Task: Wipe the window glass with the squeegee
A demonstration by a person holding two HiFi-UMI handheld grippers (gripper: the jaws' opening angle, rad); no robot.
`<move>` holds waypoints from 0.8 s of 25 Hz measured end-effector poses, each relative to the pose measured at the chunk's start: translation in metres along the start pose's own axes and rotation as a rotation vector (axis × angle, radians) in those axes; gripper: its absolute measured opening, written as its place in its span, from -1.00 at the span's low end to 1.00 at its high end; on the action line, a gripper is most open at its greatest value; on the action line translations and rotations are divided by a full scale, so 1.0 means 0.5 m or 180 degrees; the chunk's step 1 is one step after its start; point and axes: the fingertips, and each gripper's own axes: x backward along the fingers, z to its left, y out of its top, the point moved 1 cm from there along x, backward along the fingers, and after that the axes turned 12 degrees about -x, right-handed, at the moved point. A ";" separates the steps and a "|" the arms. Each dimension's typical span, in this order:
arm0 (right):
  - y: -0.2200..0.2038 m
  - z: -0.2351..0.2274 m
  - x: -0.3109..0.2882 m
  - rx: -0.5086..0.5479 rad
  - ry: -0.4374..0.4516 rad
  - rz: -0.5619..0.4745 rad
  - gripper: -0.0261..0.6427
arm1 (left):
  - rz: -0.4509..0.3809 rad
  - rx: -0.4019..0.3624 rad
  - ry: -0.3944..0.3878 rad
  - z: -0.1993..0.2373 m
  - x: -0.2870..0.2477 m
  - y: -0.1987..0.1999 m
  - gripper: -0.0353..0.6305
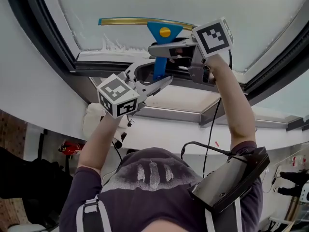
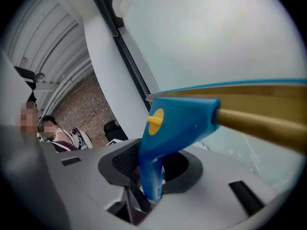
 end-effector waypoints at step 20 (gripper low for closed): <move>-0.009 0.018 0.134 0.0071 0.0995 -0.1542 -0.53 | -0.0798 0.1441 -0.0262 -0.049 -0.053 0.032 -0.45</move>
